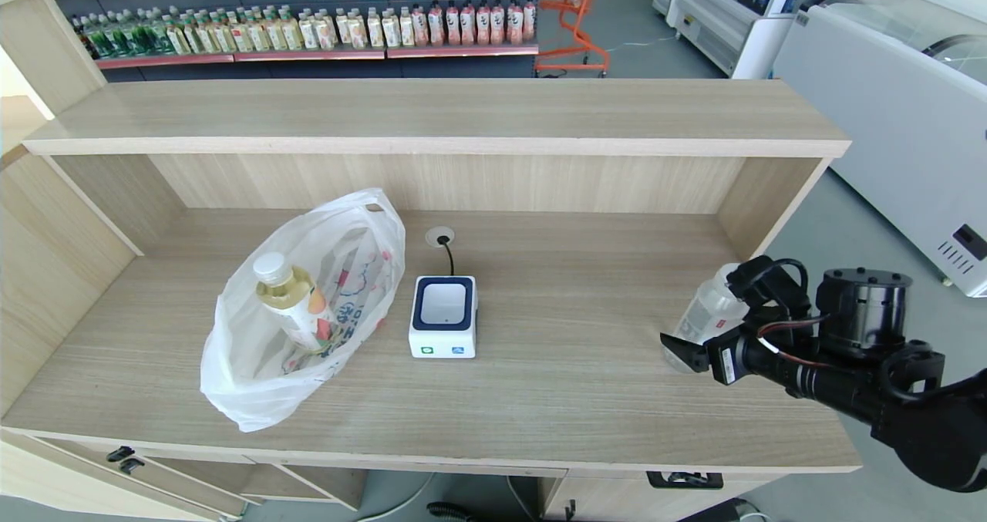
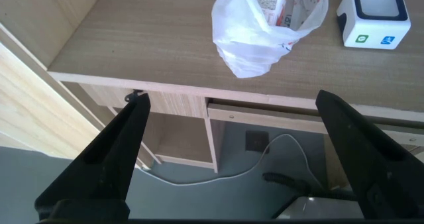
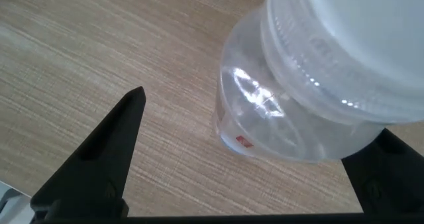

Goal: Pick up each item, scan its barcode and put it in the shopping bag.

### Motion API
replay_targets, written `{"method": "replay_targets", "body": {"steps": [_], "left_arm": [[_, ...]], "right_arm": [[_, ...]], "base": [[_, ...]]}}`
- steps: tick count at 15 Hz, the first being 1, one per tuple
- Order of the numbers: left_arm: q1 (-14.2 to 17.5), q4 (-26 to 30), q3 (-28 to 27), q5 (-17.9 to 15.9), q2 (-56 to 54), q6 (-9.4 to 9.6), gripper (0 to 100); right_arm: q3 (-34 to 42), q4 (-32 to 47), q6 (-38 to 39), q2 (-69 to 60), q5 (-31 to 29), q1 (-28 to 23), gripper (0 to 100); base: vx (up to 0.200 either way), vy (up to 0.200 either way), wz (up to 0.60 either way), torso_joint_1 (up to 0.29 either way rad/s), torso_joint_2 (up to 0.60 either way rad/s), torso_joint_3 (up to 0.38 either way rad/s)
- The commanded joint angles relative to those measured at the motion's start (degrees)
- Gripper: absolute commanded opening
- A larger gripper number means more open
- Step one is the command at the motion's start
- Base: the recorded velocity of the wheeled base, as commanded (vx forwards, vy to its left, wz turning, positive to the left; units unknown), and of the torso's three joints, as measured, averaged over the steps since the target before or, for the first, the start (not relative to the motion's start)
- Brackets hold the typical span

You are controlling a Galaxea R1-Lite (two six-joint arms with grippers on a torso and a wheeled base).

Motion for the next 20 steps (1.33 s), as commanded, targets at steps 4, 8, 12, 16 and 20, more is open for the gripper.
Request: {"method": "replay_targets", "body": {"steps": [4,8,12,16,20], "left_arm": [[0.01,0.0,0.0,0.03,-0.02,0.02,100],[0.01,0.0,0.0,0.03,-0.02,0.02,100],[0.01,0.0,0.0,0.03,-0.02,0.02,100],[0.01,0.0,0.0,0.03,-0.02,0.02,100],[0.01,0.0,0.0,0.03,-0.02,0.02,100]], "right_arm": [[-0.36,-2.35,-1.07,2.65,0.37,0.03,100],[-0.36,-6.3,-0.98,4.76,1.51,0.03,0],[-1.24,-8.68,-1.07,6.78,1.51,-0.06,0],[-2.38,-9.91,-1.07,8.62,1.51,0.03,0],[-2.21,-12.11,-1.16,10.56,1.51,0.3,0]], "base": [[0.0,0.0,0.0,0.0,0.0,0.0],[0.0,0.0,0.0,0.0,0.0,0.0],[0.0,0.0,0.0,0.0,0.0,0.0],[0.0,0.0,0.0,0.0,0.0,0.0],[0.0,0.0,0.0,0.0,0.0,0.0]]}}
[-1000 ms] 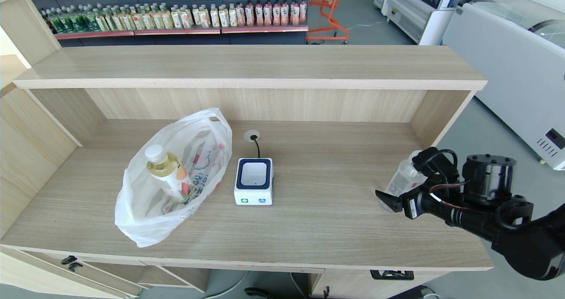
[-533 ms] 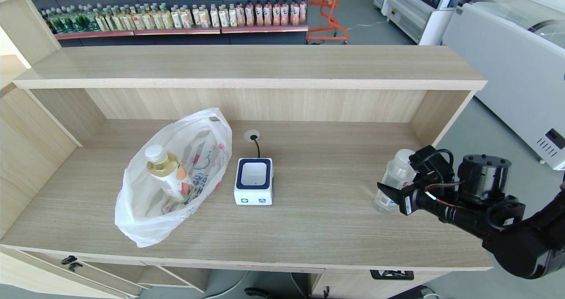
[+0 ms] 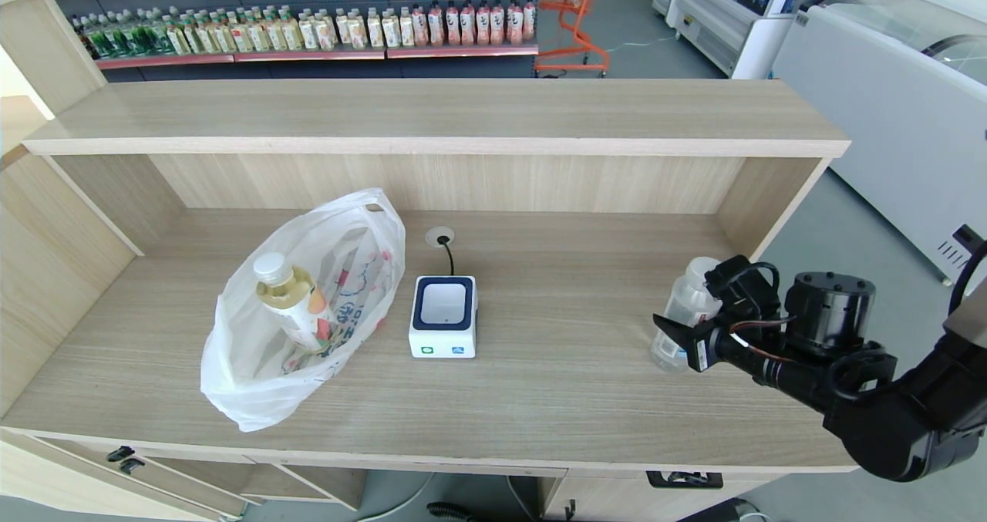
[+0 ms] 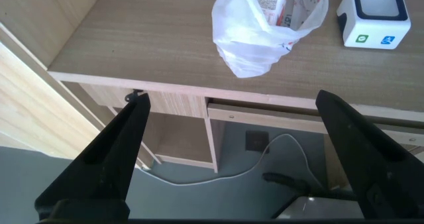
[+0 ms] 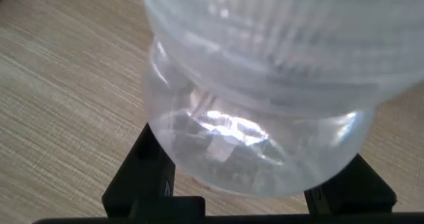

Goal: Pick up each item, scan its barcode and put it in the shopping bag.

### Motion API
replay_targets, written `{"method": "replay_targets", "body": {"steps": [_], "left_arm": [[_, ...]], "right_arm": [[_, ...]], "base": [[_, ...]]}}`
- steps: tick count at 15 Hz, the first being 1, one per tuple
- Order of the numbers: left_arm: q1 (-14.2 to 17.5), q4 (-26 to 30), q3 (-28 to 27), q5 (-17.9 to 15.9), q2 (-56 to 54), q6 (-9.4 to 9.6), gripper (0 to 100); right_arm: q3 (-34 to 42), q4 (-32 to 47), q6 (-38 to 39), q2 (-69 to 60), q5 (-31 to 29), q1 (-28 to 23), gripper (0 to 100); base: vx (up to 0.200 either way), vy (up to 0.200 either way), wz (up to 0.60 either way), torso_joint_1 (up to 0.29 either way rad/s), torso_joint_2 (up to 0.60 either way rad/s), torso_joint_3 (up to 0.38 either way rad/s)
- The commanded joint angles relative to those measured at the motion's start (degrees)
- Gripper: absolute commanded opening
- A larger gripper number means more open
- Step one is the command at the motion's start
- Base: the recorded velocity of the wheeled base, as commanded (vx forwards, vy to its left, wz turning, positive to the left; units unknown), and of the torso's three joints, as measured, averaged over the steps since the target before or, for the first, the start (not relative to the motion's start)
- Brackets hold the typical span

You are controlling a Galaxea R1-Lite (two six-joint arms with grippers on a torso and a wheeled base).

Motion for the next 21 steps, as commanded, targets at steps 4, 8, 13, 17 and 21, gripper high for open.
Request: {"method": "replay_targets", "body": {"steps": [4,8,13,17,21], "left_arm": [[-0.01,0.0,0.0,0.03,-0.02,-0.01,100],[-0.01,0.0,0.0,0.03,-0.02,-0.01,100],[-0.01,0.0,0.0,0.03,-0.02,-0.01,100],[-0.01,0.0,0.0,0.03,-0.02,-0.01,100],[-0.01,0.0,0.0,0.03,-0.02,-0.01,100]], "right_arm": [[-0.59,-1.53,0.08,3.29,-0.01,0.05,0],[-3.49,-0.56,3.33,0.04,0.78,0.14,0],[-13.86,30.29,24.33,-25.19,26.88,2.51,0],[-10.7,30.64,33.03,-33.27,38.49,9.11,0],[-9.38,30.9,33.65,-34.68,38.93,15.78,0]], "base": [[0.0,0.0,0.0,0.0,0.0,0.0],[0.0,0.0,0.0,0.0,0.0,0.0],[0.0,0.0,0.0,0.0,0.0,0.0],[0.0,0.0,0.0,0.0,0.0,0.0],[0.0,0.0,0.0,0.0,0.0,0.0]]}}
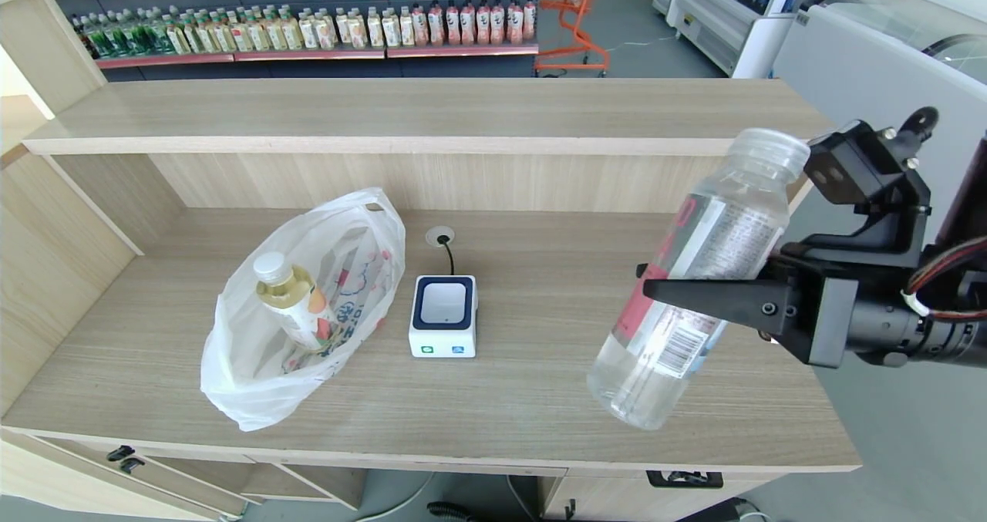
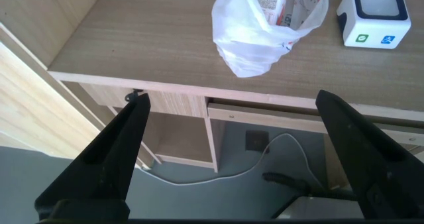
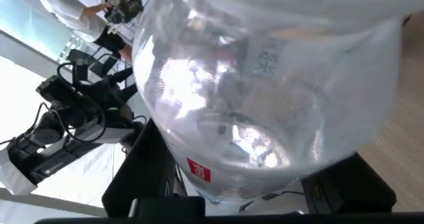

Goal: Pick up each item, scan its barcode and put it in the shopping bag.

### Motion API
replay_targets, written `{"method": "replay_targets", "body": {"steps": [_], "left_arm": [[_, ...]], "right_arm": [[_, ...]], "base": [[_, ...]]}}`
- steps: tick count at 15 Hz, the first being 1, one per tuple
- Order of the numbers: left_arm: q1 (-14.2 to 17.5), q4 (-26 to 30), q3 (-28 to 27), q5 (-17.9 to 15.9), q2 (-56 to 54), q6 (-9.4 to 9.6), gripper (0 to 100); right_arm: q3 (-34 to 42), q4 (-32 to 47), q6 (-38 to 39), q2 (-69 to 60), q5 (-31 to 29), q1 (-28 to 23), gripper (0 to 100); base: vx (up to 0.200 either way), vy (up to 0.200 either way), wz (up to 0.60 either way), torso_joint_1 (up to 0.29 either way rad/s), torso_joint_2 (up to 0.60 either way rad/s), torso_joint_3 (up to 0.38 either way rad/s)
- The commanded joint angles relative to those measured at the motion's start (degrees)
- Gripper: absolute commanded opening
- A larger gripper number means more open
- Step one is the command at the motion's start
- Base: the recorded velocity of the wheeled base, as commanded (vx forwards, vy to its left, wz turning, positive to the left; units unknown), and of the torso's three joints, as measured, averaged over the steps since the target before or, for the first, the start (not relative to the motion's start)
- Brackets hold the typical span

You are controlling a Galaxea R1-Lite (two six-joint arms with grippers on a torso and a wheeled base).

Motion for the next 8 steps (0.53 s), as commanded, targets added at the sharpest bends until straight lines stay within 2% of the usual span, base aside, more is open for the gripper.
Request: {"method": "replay_targets", "body": {"steps": [1,8], "left_arm": [[0.01,0.01,0.0,0.01,-0.02,-0.01,100],[0.01,0.01,0.0,0.01,-0.02,-0.01,100]], "right_arm": [[0.63,0.21,0.02,-2.38,0.84,2.35,0],[1.68,0.56,-0.07,-3.44,1.72,6.83,0]], "base": [[0.0,0.0,0.0,0.0,0.0,0.0],[0.0,0.0,0.0,0.0,0.0,0.0]]}}
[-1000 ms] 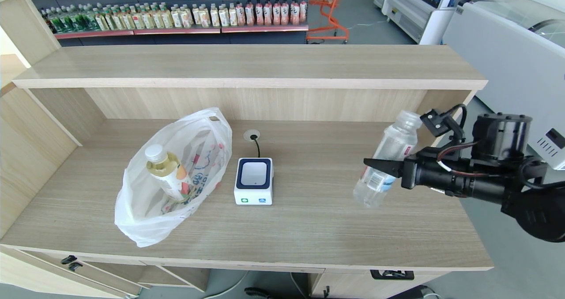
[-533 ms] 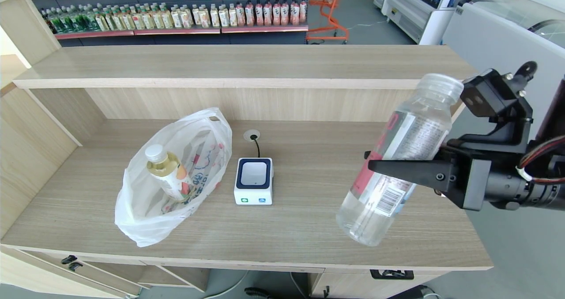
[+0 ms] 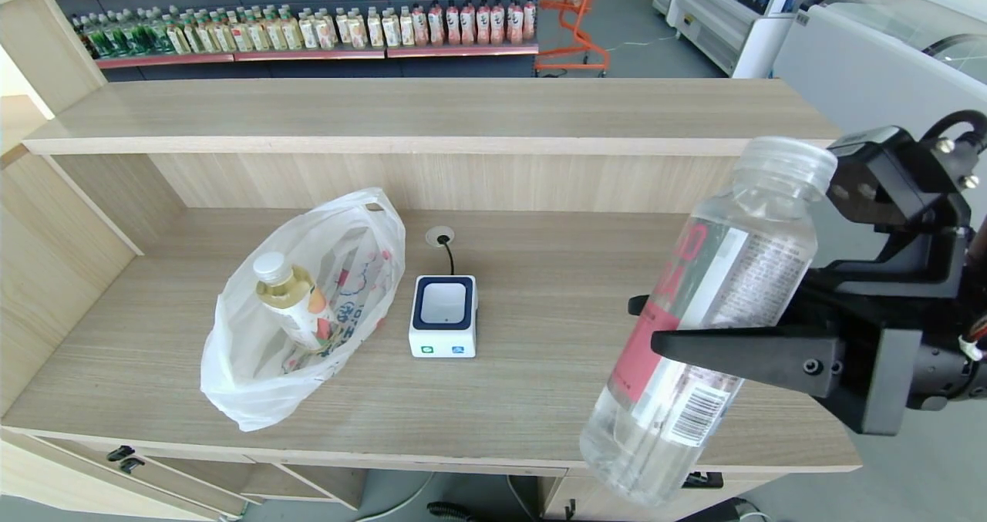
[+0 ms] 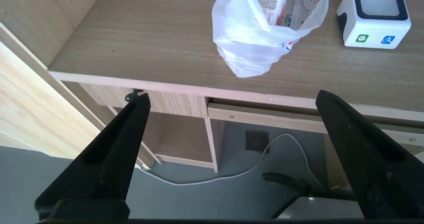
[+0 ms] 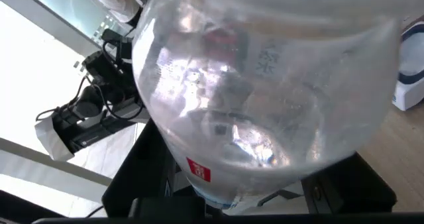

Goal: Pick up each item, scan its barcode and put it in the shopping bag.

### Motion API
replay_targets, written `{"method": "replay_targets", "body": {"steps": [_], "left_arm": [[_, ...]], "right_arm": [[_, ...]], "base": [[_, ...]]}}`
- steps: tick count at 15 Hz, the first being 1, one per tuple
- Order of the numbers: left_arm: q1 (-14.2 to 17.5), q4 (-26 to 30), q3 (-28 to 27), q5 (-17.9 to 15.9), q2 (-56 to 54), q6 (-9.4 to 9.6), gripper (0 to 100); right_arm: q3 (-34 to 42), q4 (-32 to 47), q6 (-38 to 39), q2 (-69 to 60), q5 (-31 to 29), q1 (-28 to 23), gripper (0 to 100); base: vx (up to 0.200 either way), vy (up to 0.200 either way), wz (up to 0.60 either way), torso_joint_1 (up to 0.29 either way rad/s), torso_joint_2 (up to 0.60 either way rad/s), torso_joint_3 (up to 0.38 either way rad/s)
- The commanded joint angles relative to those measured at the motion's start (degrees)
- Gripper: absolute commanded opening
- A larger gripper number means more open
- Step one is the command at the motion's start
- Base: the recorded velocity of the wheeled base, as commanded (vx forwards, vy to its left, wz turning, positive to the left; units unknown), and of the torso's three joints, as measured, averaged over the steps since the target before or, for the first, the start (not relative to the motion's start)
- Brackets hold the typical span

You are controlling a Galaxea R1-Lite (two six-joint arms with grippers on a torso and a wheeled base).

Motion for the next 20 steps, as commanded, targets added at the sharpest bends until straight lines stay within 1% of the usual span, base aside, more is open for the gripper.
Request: {"method": "replay_targets", "body": {"steps": [1,4,20], "left_arm": [[0.01,0.0,0.0,0.03,-0.02,-0.01,100],[0.01,0.0,0.0,0.03,-0.02,-0.01,100],[0.01,0.0,0.0,0.03,-0.02,-0.01,100]], "right_arm": [[0.04,-0.05,0.13,-0.27,-0.06,0.98,0],[2.15,0.13,0.21,-1.15,0.03,1.15,0],[1.89,0.48,-0.23,-2.29,-0.15,0.89,0]], "base": [[0.0,0.0,0.0,0.0,0.0,0.0],[0.0,0.0,0.0,0.0,0.0,0.0],[0.0,0.0,0.0,0.0,0.0,0.0]]}}
